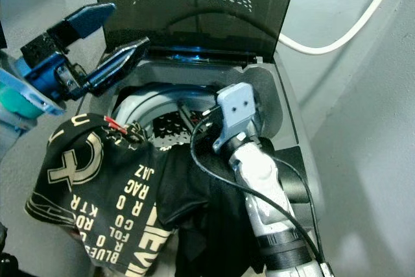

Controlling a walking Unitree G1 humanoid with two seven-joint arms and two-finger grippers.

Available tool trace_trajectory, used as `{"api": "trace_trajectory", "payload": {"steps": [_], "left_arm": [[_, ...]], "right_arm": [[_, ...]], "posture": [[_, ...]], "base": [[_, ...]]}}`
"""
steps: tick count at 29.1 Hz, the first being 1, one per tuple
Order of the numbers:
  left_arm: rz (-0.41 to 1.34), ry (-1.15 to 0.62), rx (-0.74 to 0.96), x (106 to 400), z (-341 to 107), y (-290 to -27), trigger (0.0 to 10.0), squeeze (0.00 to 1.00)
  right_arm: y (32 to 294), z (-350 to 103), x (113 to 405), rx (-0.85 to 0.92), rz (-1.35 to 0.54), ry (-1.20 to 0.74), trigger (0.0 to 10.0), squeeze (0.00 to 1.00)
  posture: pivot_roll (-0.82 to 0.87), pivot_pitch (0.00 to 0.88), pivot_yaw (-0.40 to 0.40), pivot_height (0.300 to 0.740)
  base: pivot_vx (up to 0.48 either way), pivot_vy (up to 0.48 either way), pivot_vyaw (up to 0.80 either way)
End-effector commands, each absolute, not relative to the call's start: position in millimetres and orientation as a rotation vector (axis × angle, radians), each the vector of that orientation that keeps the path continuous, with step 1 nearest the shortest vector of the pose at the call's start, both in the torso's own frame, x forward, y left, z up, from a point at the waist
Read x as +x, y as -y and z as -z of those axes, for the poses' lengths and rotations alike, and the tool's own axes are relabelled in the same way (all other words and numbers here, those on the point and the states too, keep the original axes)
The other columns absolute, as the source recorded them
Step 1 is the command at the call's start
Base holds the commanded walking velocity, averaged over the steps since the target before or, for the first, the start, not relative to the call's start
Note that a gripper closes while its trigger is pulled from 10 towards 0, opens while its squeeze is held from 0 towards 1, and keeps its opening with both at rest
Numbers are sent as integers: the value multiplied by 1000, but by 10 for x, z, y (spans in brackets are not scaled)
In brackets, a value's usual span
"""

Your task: Clothes washing

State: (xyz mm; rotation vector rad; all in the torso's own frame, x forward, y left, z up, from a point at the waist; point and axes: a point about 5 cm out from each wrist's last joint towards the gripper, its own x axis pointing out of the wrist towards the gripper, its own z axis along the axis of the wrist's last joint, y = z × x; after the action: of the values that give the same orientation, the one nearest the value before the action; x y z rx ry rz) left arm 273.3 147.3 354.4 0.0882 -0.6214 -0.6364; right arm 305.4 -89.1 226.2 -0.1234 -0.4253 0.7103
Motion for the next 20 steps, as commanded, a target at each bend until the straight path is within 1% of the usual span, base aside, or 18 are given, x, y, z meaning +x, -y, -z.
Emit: {"api": "trace_trajectory", "payload": {"steps": [1,2,3,4,5,6,8,9,10,12,15,18,20], "left_arm": [[603,629,103,2757,-3550,-1479,10000,0],[533,617,125,2837,-3520,-1497,10000,0],[533,617,125,2837,-3520,-1497,10000,0],[506,601,145,2890,-3471,-1479,10000,0],[506,601,145,2890,-3471,-1479,10000,0],[507,580,151,2920,-3427,-1453,10000,0],[524,555,152,2941,-3374,-1413,10000,0],[530,548,149,2945,-3362,-1403,10000,0],[530,548,149,2945,-3362,-1403,10000,0],[534,544,146,2957,-3346,-1388,10000,0],[535,544,145,2960,-3342,-1383,10000,0],[534,549,146,2978,-3331,-1364,10000,0],[532,552,148,2984,-3329,-1360,10000,0]], "right_arm": [[829,-2249,3003,-120,-764,417,10000,0],[685,-2249,2905,-132,-869,416,10000,0],[685,-2249,2905,-132,-869,416,10000,0],[571,-2228,2829,-162,-953,406,10000,0],[571,-2228,2829,-162,-953,406,10000,0],[504,-2189,2772,-216,-1020,388,10000,0],[477,-2087,2705,-340,-1106,338,10000,0],[502,-2040,2692,-399,-1128,312,10000,0],[502,-2040,2692,-399,-1128,312,10000,0],[609,-1959,2706,-544,-1131,266,10000,0],[651,-1932,2715,-592,-1129,249,10000,0],[779,-1875,2799,-742,-1066,206,10000,0],[800,-1873,2822,-772,-1046,203,10000,0]], "posture": [[147,40,64,740],[144,40,65,740],[144,40,65,740],[141,42,69,740],[141,42,69,740],[138,43,72,740],[136,44,73,740],[134,46,75,740],[134,46,75,740],[130,47,79,740],[130,47,79,740],[128,47,83,740],[128,47,83,740]], "base": [[0,0,0],[0,0,0],[0,0,0],[0,0,0],[0,0,0],[0,0,0],[0,0,0],[0,0,0],[0,0,0],[0,0,0],[0,0,0],[0,0,0],[0,0,0]]}}
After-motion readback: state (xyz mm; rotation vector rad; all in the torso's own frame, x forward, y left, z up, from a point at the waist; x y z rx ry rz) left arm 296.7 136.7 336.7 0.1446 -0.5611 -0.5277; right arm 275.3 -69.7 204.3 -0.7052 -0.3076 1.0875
